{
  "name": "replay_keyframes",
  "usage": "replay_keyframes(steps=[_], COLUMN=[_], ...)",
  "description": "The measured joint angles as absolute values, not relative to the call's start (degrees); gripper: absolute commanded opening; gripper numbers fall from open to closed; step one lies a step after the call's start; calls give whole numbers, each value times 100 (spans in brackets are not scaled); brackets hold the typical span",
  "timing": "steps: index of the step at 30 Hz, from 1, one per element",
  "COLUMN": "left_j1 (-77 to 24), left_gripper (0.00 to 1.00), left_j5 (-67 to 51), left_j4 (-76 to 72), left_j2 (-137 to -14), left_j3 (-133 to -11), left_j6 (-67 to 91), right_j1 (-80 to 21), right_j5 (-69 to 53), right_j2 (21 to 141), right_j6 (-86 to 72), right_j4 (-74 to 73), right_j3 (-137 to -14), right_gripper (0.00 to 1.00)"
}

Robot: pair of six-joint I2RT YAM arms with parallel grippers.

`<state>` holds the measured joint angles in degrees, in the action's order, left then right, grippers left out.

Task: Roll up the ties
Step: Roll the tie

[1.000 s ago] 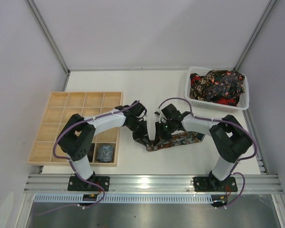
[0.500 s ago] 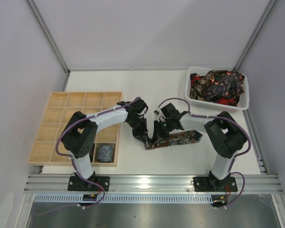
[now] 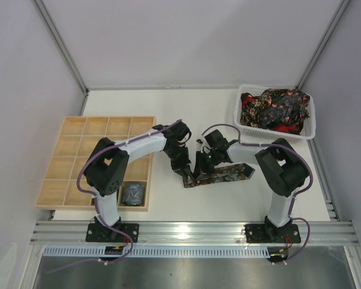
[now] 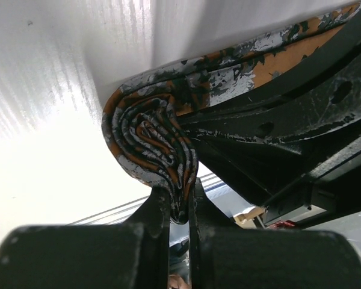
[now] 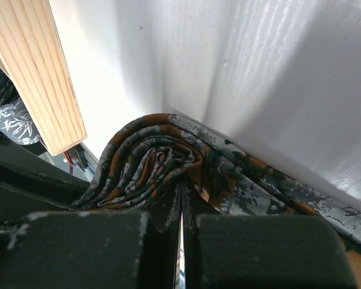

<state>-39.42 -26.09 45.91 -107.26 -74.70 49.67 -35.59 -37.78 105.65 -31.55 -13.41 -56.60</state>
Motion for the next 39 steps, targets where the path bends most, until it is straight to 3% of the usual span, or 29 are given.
replay_keyframes(steps=[19,39], left_j1=[-3942,-3999], left_gripper=[1,0], left_j5=[-2945,-3208], left_j4=[4556,3938], left_j2=[-11190,-11284], left_j3=[-7867,-8077], left_j6=[5192,5382], right_j1=[-3262,-2840], right_j5=[-3933,-3002], right_j2=[10680,10079], right_j6=[-3354,-2300], right_j4=[-1096,-2718], right_j3=[-5441,-5966], right_gripper=[0,0])
